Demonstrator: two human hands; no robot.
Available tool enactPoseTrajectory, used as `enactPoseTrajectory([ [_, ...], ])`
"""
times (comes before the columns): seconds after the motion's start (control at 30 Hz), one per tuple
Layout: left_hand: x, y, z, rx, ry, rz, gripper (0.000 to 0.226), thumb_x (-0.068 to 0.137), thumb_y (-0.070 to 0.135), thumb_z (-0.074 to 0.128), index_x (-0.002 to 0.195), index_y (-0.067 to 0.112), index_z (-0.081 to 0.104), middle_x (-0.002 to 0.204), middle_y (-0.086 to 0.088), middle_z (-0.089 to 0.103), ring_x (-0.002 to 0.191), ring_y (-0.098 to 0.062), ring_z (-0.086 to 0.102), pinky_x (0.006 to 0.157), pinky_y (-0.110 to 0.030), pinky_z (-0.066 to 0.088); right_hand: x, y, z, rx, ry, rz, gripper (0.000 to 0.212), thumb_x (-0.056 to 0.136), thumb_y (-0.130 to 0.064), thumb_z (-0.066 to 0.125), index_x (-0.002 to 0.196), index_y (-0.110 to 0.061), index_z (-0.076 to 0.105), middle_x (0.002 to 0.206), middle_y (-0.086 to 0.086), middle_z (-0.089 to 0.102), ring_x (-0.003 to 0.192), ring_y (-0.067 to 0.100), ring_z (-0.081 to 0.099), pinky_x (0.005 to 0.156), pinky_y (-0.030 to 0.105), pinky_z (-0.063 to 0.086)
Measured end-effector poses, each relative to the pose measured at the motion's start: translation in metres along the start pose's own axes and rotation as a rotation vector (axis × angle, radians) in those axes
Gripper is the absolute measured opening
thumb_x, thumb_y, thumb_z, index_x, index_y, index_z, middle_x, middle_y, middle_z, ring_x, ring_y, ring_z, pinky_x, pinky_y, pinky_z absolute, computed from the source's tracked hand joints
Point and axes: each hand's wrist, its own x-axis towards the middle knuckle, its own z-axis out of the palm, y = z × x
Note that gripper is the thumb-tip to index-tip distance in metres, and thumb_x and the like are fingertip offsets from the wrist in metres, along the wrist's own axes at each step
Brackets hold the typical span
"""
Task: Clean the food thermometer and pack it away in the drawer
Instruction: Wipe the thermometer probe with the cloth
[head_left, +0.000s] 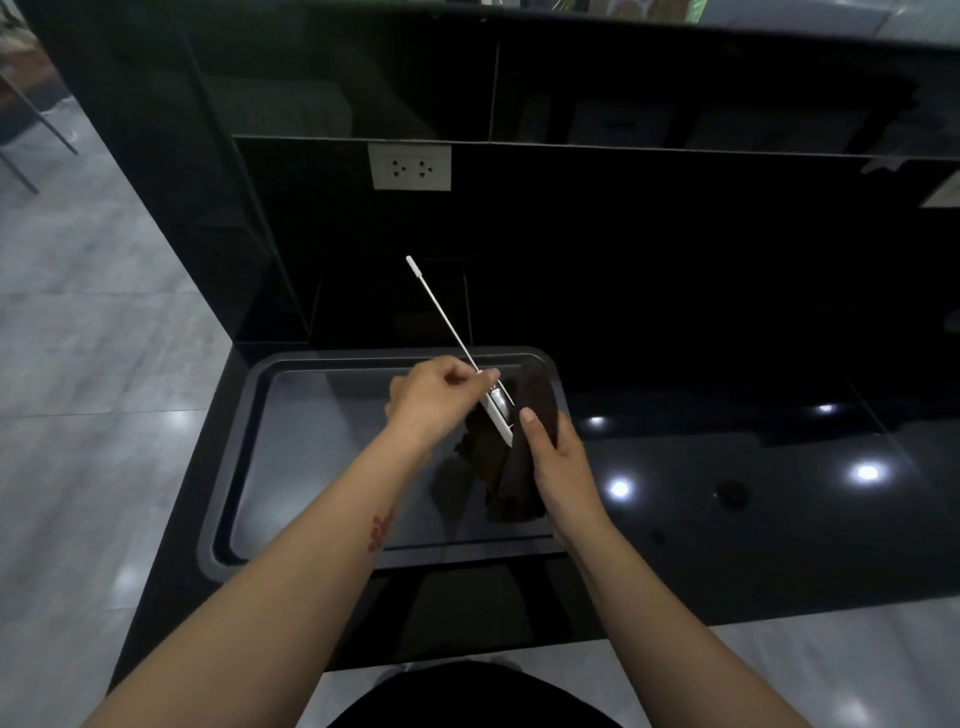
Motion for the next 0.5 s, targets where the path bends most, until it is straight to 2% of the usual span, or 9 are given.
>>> enactPoseTrajectory([
  [0.03, -0.003, 0.0, 0.002, 0.085, -0.006, -0.015, 0.04, 0.068, 0.072, 0.06, 0.081, 0.036, 0.071, 0.091, 0.02, 0.065, 0.122, -0.017, 0.046, 0.105, -0.038, 0.033, 0.001, 0.0, 0.0, 0.0, -0.008, 0.007, 0.027, 0.097, -0.039, 0.055, 0.121, -0.027, 0.058, 0.113, -0.004, 0.068, 0.105, 0.01, 0.066, 0.088, 0.027, 0.052],
  [0.07, -0.006, 0.002, 0.003, 0.17, -0.007, -0.034, 0.038, 0.075, 0.069, 0.06, 0.087, 0.034, 0.072, 0.094, 0.02, 0.061, 0.125, -0.019, 0.038, 0.101, -0.035, 0.026, 0.001, 0.001, 0.0, 0.009, -0.016, 0.017, 0.026, 0.097, -0.04, 0.054, 0.121, -0.03, 0.057, 0.114, -0.004, 0.068, 0.106, 0.011, 0.065, 0.091, 0.03, 0.052],
  [0.13, -0.01, 0.008, 0.005, 0.261, -0.016, -0.065, 0.036, 0.084, 0.06, 0.06, 0.093, 0.028, 0.073, 0.091, 0.015, 0.053, 0.128, -0.024, 0.03, 0.094, -0.038, 0.024, 0.003, 0.003, 0.001, 0.024, -0.039, 0.031, 0.021, 0.097, -0.039, 0.054, 0.118, -0.035, 0.057, 0.116, -0.005, 0.067, 0.108, 0.011, 0.064, 0.094, 0.033, 0.052],
  [0.2, -0.011, 0.012, 0.006, 0.252, -0.011, -0.089, 0.034, 0.086, 0.057, 0.06, 0.091, 0.025, 0.073, 0.087, 0.012, 0.05, 0.128, -0.026, 0.029, 0.089, -0.037, 0.023, 0.005, 0.006, 0.001, 0.053, -0.07, 0.06, 0.023, 0.096, -0.036, 0.056, 0.119, -0.036, 0.058, 0.119, -0.002, 0.067, 0.111, 0.016, 0.064, 0.096, 0.038, 0.051],
  [0.27, -0.007, 0.011, 0.008, 0.21, 0.011, -0.099, 0.032, 0.086, 0.055, 0.06, 0.089, 0.026, 0.072, 0.093, 0.01, 0.056, 0.127, -0.025, 0.03, 0.088, -0.036, 0.023, 0.006, 0.009, 0.001, 0.142, -0.113, 0.117, 0.034, 0.092, -0.024, 0.059, 0.124, -0.034, 0.057, 0.122, 0.005, 0.066, 0.112, 0.023, 0.063, 0.094, 0.042, 0.051],
  [0.37, -0.001, 0.007, 0.004, 0.142, 0.073, -0.087, 0.029, 0.086, 0.053, 0.061, 0.088, 0.026, 0.071, 0.092, 0.011, 0.059, 0.125, -0.024, 0.033, 0.095, -0.036, 0.027, 0.009, 0.01, -0.004, 0.284, -0.142, 0.201, 0.06, 0.074, -0.002, 0.051, 0.132, -0.02, 0.053, 0.12, 0.012, 0.065, 0.107, 0.028, 0.063, 0.081, 0.036, 0.052],
  [0.43, 0.006, 0.004, -0.002, 0.009, 0.109, -0.034, 0.028, 0.083, 0.05, 0.064, 0.081, 0.023, 0.07, 0.081, 0.011, 0.061, 0.112, -0.023, 0.046, 0.097, -0.036, 0.038, 0.009, 0.009, -0.011, 0.314, -0.103, 0.214, 0.058, 0.075, 0.01, 0.041, 0.126, -0.014, 0.056, 0.112, 0.013, 0.067, 0.102, 0.028, 0.062, 0.081, 0.035, 0.052],
  [0.5, 0.008, 0.006, -0.011, -0.188, 0.058, 0.015, 0.023, 0.086, 0.037, 0.065, 0.075, 0.017, 0.064, 0.068, 0.008, 0.056, 0.081, -0.016, 0.054, 0.076, -0.027, 0.046, 0.01, 0.005, -0.019, 0.331, -0.05, 0.208, 0.05, 0.081, 0.017, 0.04, 0.12, -0.007, 0.059, 0.105, 0.013, 0.069, 0.102, 0.029, 0.063, 0.085, 0.035, 0.053],
])
